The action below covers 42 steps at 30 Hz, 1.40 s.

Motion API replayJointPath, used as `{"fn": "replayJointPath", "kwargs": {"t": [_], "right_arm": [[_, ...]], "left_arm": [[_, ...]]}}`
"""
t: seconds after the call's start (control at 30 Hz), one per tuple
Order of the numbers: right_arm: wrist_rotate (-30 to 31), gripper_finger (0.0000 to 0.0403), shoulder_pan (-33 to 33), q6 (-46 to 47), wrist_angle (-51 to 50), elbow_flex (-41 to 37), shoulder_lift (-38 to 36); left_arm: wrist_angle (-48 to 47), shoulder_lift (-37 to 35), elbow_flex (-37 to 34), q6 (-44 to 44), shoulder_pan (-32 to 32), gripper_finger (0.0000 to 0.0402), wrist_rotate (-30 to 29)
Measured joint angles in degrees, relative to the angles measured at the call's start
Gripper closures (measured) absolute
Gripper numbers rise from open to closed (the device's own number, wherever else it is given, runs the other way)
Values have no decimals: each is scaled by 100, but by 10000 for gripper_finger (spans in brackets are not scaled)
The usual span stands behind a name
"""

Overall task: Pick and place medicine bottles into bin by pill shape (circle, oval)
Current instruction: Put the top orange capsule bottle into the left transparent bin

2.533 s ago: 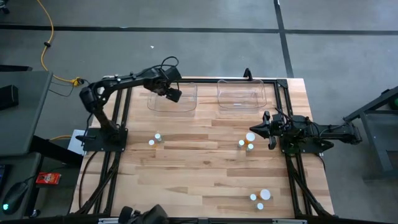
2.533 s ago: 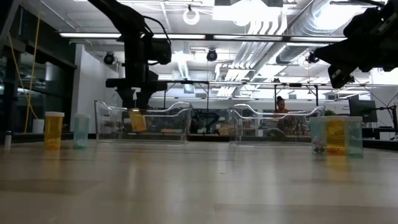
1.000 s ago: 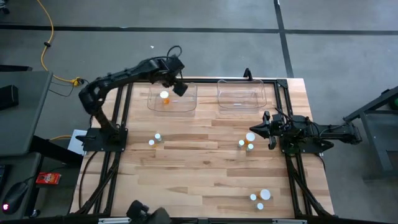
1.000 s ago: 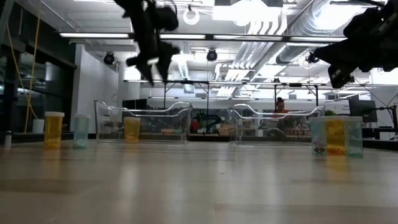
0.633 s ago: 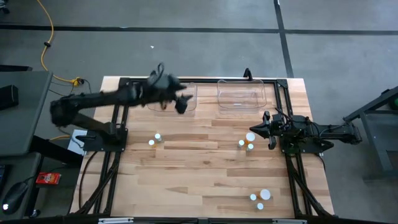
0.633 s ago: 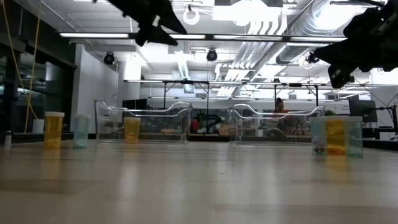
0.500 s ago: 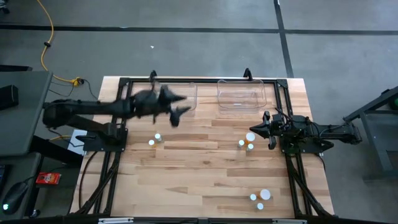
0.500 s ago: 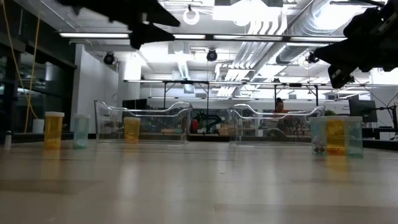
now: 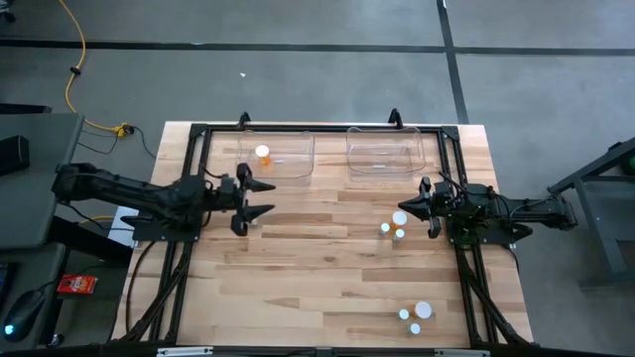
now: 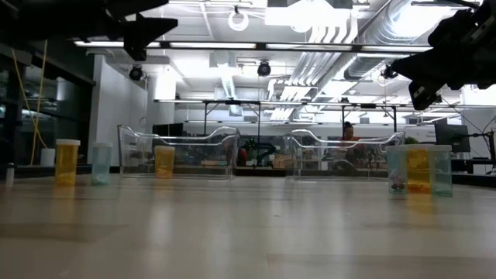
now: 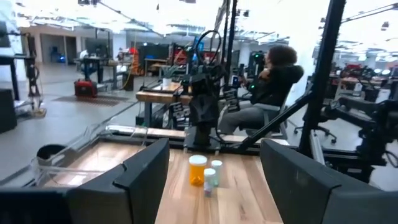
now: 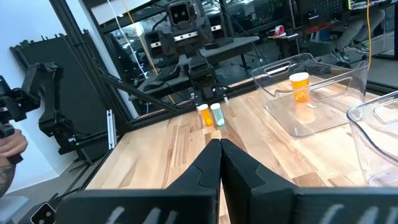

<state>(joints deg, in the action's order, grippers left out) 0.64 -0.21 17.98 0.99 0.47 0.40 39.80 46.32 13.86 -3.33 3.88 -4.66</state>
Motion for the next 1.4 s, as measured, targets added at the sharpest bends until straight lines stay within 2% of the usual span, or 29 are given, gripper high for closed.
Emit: {"fn": "replayJointPath", "kwargs": {"t": [0.17,0.27,0.4,0.5,0.7,0.8,0.93,1.07,1.2,1.4], "right_arm": [[8,402,0,-16,4,2,1],[254,402,-4,-180,166,2,1],[512,402,-4,358,550,1,0],[778,402,-4,360,957,1,2],[653,398,80,564,1838,11,239],[963,377,179,552,1792,84,657],[1170,320,282,454,1750,264,1388],[1173,244,363,116,1282,728,2061],[1202,186,376,-7,-81,1590,2614],[1503,167,376,849,-2915,2976,3572]], "left_arm": [[-13,-100,1,2,2,163,259],[-106,-102,1,-163,2,163,268],[-222,-100,1,-157,8,163,249],[-222,-100,1,-158,8,163,198],[-224,-100,1,-141,8,163,174],[-224,-100,1,-145,8,163,99],[-224,-98,1,-146,8,163,78],[-226,-98,1,-149,8,163,78],[-232,-98,1,-152,8,163,79],[-296,-98,3,-153,9,163,80]]}}
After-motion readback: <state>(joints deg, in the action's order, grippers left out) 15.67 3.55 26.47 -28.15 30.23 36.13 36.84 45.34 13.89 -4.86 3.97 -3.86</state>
